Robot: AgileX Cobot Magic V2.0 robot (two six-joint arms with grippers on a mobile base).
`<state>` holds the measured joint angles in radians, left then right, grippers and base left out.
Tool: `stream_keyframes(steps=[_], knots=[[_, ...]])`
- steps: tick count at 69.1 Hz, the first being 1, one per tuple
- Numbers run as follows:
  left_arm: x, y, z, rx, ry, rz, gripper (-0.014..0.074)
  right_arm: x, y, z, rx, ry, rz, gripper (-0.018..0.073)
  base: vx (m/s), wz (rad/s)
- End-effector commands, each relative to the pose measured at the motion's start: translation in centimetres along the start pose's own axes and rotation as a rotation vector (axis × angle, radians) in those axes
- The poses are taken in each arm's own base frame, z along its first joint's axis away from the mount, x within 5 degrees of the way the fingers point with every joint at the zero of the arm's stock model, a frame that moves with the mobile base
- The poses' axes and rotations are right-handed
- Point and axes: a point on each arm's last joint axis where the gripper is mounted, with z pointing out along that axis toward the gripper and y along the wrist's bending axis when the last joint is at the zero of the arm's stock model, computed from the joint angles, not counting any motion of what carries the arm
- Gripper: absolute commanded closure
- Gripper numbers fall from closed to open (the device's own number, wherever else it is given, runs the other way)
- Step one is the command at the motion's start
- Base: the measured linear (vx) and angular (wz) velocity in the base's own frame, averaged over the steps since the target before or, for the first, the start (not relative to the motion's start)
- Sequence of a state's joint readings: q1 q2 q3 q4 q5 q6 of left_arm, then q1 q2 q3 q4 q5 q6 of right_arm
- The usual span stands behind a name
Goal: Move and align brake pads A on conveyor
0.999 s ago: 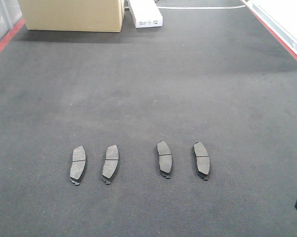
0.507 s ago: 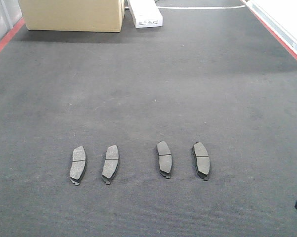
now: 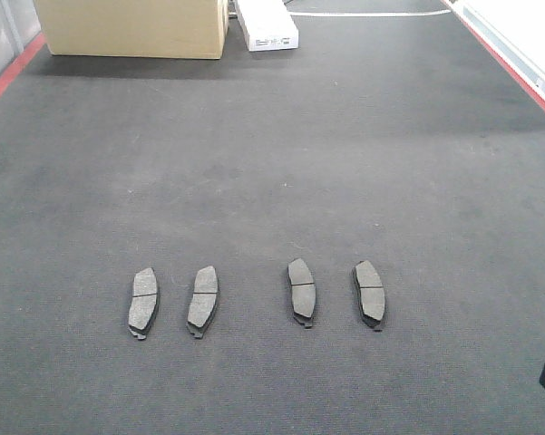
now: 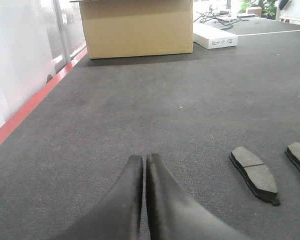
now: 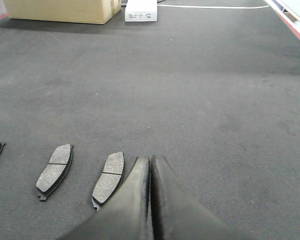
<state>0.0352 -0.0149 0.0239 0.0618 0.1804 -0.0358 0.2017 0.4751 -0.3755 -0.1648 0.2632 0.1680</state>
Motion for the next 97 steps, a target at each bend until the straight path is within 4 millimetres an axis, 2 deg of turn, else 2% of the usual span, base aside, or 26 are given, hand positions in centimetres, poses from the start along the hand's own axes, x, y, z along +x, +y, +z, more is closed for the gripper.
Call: stream_keyframes(steps=[1,10,16,24,42,50,61,97], knots=[[-1.1,0.0,-0.2,-0.001,-0.097,-0.012,0.0603,-1.8,0.1,-0.4,-0.015,-0.127,-0.007,0.0564,0.0,0.0],[-1.1,0.0,-0.2,-0.001,-0.097,-0.012,0.0603,-1.9,-0.2,-1.3,0.01,-0.225,0.041,0.0564,0.0,0.0],[-1.1,0.0,-0.2,-0.001,-0.097,-0.012,0.0603,-0.7,-0.6,-1.8,0.053,-0.31,0.026,0.0564,0.0,0.0],[-1.1,0.0,-0.2,-0.001,-0.097,-0.012,0.0603,2.2,-1.0,-2.5,0.115,-0.388,0.048,0.0564,0.0,0.0],[-1.1,0.0,-0.2,-0.001,-0.097,-0.012,0.0603,8.7,-1.2,-2.8,0.196,-0.42,0.084,0.0564,0.0,0.0],[-1.0,0.0,-0.2,-0.001,-0.092,-0.012,0.0603,9.2,-1.2,-2.6,0.202,-0.353,0.08,0.0564,0.0,0.0],[-1.0,0.0,-0.2,-0.001,-0.092,-0.012,0.0603,9.2,-1.2,-2.6,0.189,-0.358,0.131,0.0564,0.0,0.0],[-1.0,0.0,-0.2,-0.001,-0.092,-0.012,0.0603,9.2,-1.2,-2.6,0.189,-0.359,0.128,0.0564,0.0,0.0]])
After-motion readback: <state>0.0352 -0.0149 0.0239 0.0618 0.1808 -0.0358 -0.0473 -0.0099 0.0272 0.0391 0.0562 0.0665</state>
